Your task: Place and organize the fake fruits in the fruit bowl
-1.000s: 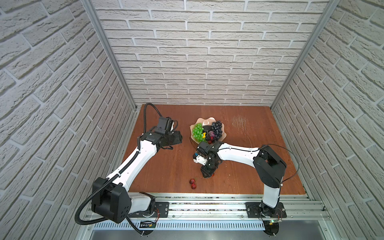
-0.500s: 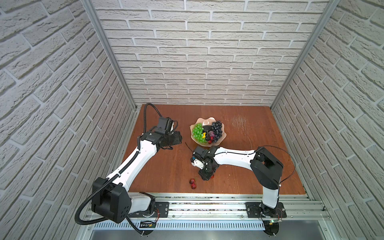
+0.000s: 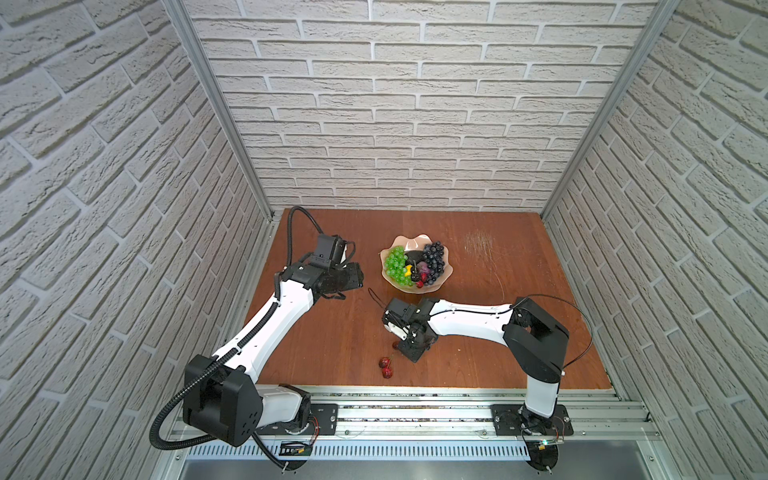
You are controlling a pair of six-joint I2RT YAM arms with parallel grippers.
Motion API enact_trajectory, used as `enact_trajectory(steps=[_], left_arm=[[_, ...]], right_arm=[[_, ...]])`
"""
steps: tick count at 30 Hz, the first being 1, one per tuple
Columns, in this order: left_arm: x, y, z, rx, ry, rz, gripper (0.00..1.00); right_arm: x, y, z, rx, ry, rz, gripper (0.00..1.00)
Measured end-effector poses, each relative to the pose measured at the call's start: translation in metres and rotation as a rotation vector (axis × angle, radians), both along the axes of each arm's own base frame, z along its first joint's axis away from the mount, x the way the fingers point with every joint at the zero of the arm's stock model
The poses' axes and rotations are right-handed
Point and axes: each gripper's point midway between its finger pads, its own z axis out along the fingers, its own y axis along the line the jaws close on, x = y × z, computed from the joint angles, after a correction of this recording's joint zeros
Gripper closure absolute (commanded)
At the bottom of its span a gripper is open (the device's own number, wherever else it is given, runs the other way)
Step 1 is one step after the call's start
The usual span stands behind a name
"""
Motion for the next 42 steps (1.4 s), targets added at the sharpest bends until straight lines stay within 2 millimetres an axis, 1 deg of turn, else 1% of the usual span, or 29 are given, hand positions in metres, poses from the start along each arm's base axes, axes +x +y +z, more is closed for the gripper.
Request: enact_trajectory(steps=[4,6,14,19,21,23,25,29,32,34,37,39,42], left_arm=[[0.000,0.001,0.000,0.005,-0.002,0.004,0.43],[0.001,0.002,0.000,0.008,-0.003,0.007,0.43],[0.001,0.003,0.000,0.010,-0.004,0.012,0.43],[0.002,0.004,0.000,0.014,-0.006,0.014,0.43],[0.002,0.005,0.000,0.016,-0.007,0.018,0.43],[0.002,0.006,0.000,0.019,-0.007,0.022,0.43],[0.003,0.008,0.001,0.024,-0.007,0.028,0.43],[0.005,0.011,0.007,0.025,-0.018,0.038,0.43],[0.008,0.013,0.012,0.028,-0.030,0.045,0.43],[0.009,0.015,0.015,0.030,-0.040,0.051,0.42],[0.011,0.016,0.020,0.030,-0.051,0.054,0.43],[0.012,0.016,0.023,0.031,-0.056,0.053,0.43],[0.011,0.017,0.025,0.033,-0.062,0.050,0.43]], right_arm=[[0.000,-0.002,0.001,0.038,0.034,-0.032,0.95],[0.000,-0.004,0.005,0.066,0.057,-0.053,0.94],[0.017,-0.001,0.050,0.217,0.045,-0.115,0.94],[0.026,-0.004,0.067,0.283,0.066,-0.163,0.94],[0.036,-0.006,0.077,0.315,0.067,-0.193,0.94],[0.052,-0.008,0.092,0.357,0.056,-0.227,0.95],[0.074,-0.009,0.111,0.415,0.032,-0.260,0.94],[0.110,-0.015,0.147,0.521,-0.015,-0.311,0.95],[0.133,-0.024,0.163,0.577,-0.030,-0.352,0.94],[0.148,-0.027,0.164,0.601,-0.026,-0.378,0.95],[0.167,-0.035,0.152,0.601,-0.004,-0.418,0.94],[0.174,-0.039,0.141,0.591,0.016,-0.436,0.95],[0.176,-0.043,0.128,0.581,0.051,-0.452,0.94]])
